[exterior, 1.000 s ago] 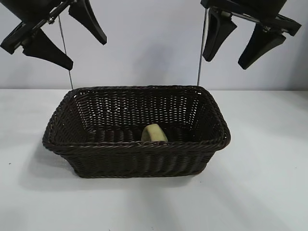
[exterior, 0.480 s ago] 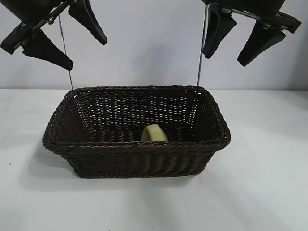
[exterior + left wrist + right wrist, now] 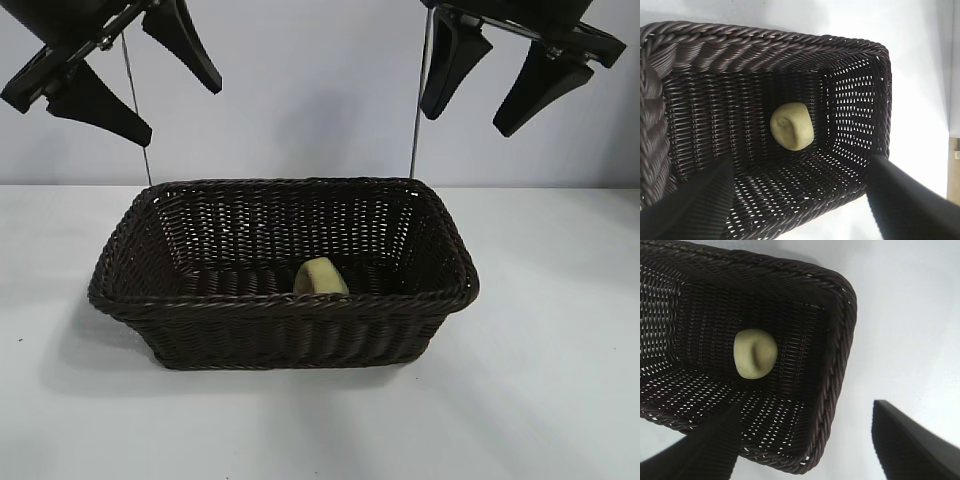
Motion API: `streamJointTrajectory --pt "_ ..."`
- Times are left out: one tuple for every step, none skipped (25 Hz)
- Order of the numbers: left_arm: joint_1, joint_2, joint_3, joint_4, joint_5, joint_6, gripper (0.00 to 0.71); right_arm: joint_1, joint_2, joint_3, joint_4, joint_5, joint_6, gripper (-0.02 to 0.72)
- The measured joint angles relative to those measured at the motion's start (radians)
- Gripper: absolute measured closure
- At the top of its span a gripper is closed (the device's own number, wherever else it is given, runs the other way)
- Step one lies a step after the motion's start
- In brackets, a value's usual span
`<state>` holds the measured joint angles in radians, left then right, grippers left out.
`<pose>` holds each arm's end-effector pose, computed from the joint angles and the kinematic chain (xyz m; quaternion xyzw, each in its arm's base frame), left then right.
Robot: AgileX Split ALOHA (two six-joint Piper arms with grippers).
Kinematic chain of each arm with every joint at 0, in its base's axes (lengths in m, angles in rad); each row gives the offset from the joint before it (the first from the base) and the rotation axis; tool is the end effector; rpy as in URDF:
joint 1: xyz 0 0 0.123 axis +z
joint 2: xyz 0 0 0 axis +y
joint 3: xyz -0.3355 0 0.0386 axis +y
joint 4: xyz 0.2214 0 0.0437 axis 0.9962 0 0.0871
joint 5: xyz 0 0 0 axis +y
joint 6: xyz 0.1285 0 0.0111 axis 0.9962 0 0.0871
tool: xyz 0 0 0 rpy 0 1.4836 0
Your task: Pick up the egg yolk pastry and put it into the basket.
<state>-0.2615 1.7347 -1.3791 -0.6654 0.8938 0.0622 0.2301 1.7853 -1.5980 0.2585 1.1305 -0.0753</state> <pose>0.3437 -0.1563 0.3139 0.0024 0.9374 -0.3084 0.1619 0.3613 0.1153 0.3265 -0.1147 0.9712 0.1368 0.1578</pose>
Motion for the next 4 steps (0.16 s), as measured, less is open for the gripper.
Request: streamJointTrajectory --pt "0.0 0.0 0.0 0.0 0.0 0.0 0.175 0.0 0.0 0.0 0.0 0.0 0.0 0.176" --pt "0.0 0.0 0.0 0.0 0.0 0.0 0.175 0.0 0.0 0.0 0.0 0.0 0.0 0.176" --pt "0.0 0.0 0.0 0.0 0.0 0.0 0.175 0.0 0.0 0.0 0.0 0.0 0.0 0.176" --pt "0.0 0.0 0.0 0.0 0.0 0.0 0.175 0.0 0.0 0.0 0.0 0.0 0.0 0.176"
